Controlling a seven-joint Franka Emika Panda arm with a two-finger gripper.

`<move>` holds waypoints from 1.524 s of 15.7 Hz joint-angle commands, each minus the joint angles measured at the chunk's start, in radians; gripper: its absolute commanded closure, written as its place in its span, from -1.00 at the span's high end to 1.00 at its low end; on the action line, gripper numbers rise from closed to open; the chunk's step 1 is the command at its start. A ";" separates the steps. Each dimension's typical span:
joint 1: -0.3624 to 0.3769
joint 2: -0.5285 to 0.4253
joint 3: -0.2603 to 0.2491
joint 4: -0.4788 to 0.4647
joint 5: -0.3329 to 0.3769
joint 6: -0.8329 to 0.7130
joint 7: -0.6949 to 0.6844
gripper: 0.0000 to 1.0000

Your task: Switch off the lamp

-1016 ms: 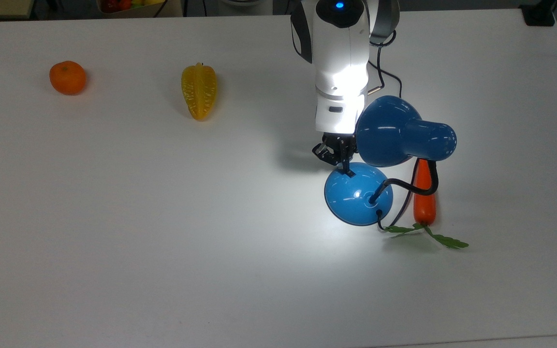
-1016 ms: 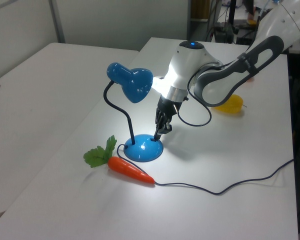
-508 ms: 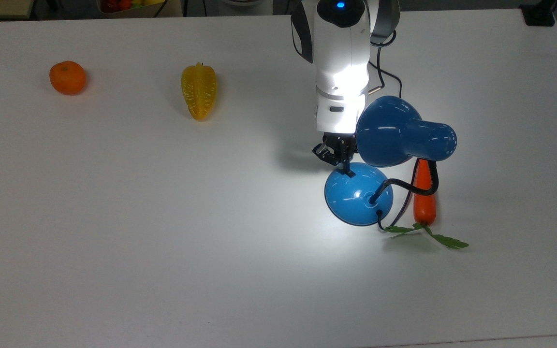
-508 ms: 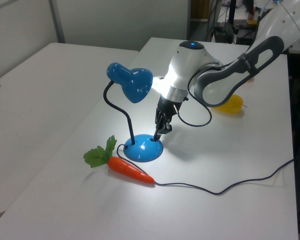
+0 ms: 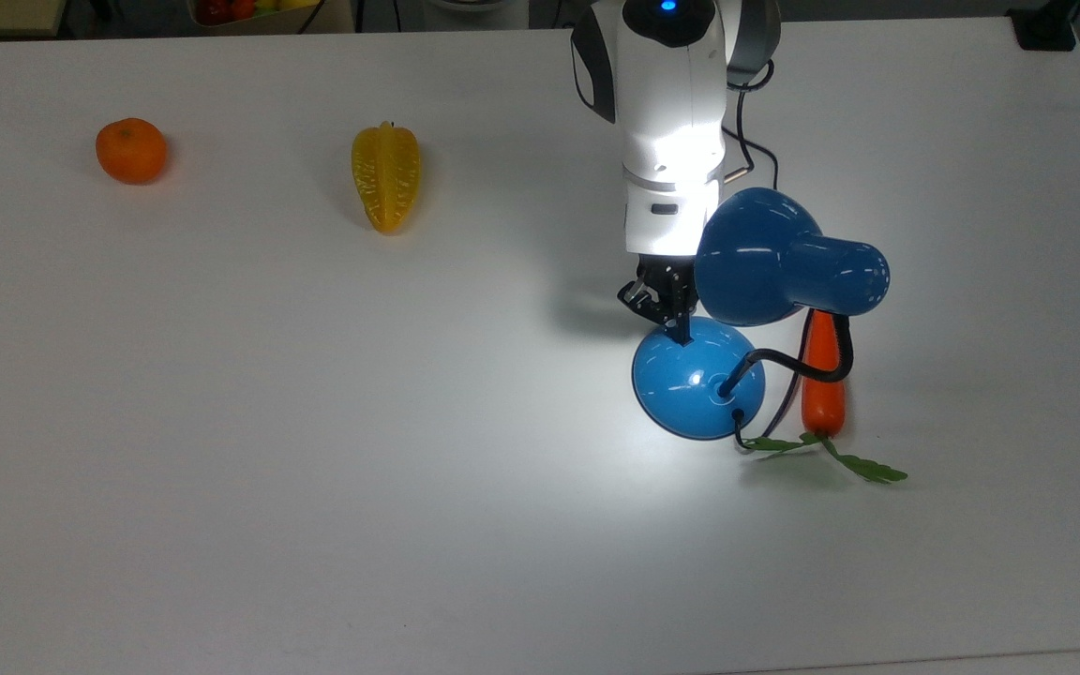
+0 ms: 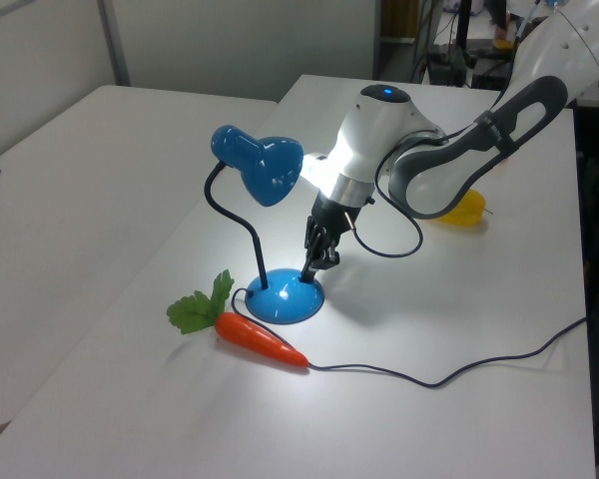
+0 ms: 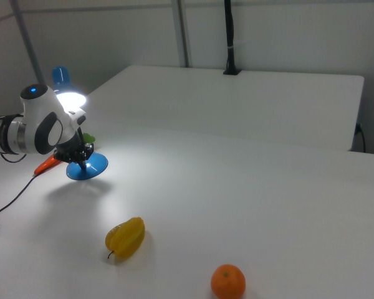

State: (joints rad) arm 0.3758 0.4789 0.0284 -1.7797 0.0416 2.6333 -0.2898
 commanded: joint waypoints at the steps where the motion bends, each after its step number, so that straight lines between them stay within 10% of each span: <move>1: 0.009 0.021 -0.001 -0.010 -0.015 0.034 -0.006 -1.00; 14: -0.008 -0.012 -0.001 -0.067 -0.034 0.004 -0.005 -1.00; 22: -0.035 -0.183 -0.001 -0.060 -0.032 -0.318 -0.003 -1.00; 24: -0.046 -0.224 -0.001 -0.058 -0.032 -0.402 -0.006 -0.58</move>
State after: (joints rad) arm 0.3425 0.3520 0.0273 -1.8021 0.0214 2.3478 -0.2898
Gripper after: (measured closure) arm 0.982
